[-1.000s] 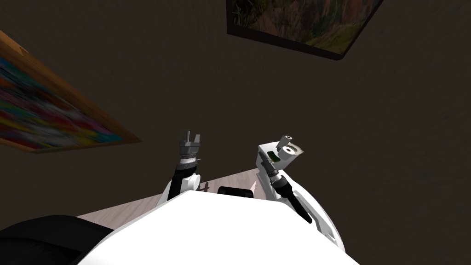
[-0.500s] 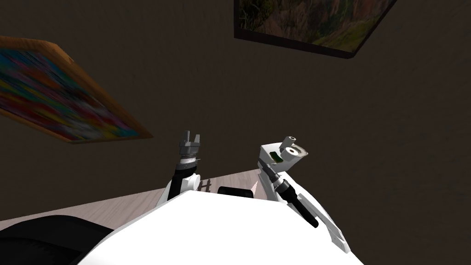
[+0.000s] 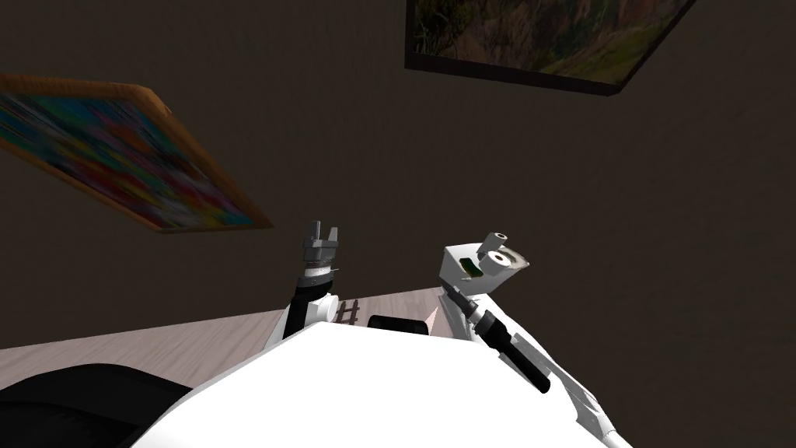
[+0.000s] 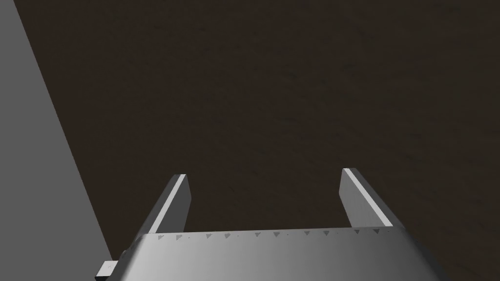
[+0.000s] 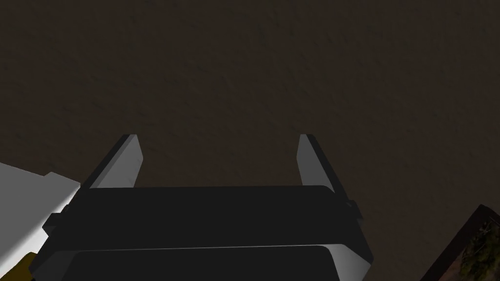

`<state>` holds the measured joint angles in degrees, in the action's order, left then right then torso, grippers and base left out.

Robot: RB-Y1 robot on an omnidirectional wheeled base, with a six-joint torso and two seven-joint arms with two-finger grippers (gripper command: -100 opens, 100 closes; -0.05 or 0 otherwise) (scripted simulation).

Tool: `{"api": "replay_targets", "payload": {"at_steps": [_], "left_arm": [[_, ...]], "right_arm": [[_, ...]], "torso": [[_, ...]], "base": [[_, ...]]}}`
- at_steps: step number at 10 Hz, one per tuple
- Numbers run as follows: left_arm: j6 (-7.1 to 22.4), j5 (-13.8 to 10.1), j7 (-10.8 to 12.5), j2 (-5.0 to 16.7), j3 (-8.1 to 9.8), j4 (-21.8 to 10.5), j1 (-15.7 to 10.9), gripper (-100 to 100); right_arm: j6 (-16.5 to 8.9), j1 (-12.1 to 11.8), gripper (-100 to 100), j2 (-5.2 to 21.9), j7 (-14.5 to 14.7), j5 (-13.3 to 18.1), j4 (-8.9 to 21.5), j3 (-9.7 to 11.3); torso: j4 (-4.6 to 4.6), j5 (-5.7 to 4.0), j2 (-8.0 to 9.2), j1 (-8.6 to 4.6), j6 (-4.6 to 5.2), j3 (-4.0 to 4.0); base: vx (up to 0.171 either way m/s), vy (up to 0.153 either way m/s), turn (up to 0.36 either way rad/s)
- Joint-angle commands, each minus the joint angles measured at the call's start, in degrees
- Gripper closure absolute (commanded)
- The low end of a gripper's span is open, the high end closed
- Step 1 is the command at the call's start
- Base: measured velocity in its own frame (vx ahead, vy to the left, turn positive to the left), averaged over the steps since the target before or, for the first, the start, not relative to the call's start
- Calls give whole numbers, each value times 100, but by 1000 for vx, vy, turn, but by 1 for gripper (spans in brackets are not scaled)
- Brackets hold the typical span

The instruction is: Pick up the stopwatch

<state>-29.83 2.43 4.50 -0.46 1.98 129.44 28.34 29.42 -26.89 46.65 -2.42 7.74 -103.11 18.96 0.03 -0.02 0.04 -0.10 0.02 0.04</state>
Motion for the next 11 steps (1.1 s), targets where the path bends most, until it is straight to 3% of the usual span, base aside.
{"api": "replay_targets", "payload": {"at_steps": [1, 2, 3, 4, 5, 6, 7, 8, 11], "left_arm": [[0, 0, 0, 0, 0, 0, 0, 0], [0, 0, 0, 0, 0, 0, 0, 0], [0, 0, 0, 0, 0, 0, 0, 0], [0, 0, 0, 0, 0, 0, 0, 0], [0, 0, 0, 0, 0, 0, 0, 0], [0, 0, 0, 0, 0, 0, 0, 0], [0, 0, 0, 0, 0, 0, 0, 0], [0, 0, 0, 0, 0, 0, 0, 0], [0, 0, 0, 0, 0, 0, 1, 0]], "right_arm": [[-64, -6, -100, 286, -96, 37, 234, 72], [-64, -6, -100, 417, -96, 37, 234, 72], [-101, -20, -100, 615, -161, 67, 461, 140], [-101, -20, -100, 724, -161, 67, 461, 140], [-142, -37, -100, 938, -229, 86, 686, 202], [-142, -37, -100, 1028, -229, 86, 686, 202], [-185, -55, -100, 1246, -300, 95, 909, 257], [-185, -55, -100, 1328, -300, 95, 909, 257], [-278, -94, -100, 1849, -445, 86, 1346, 349]], "torso": [[0, 0, 0, 0, 0, 0], [-1, 0, -2, -1, -2, -2], [-1, 0, -3, -1, 1, -2], [-1, 0, -4, -1, -1, -3], [-1, 0, -5, -1, 1, -3], [-2, 0, -6, -2, -1, -4], [-2, -1, -8, -2, 1, -4], [-2, -1, -9, -1, -1, -5], [-2, -1, -12, -2, 0, -7]], "base": [[-15, -7, 151], [-9, -10, 74], [-8, -9, 115], [-6, -11, 86], [-2, -11, 172], [-1, -13, 76], [0, -9, 144], [3, -10, 85], [8, -15, 130]]}}
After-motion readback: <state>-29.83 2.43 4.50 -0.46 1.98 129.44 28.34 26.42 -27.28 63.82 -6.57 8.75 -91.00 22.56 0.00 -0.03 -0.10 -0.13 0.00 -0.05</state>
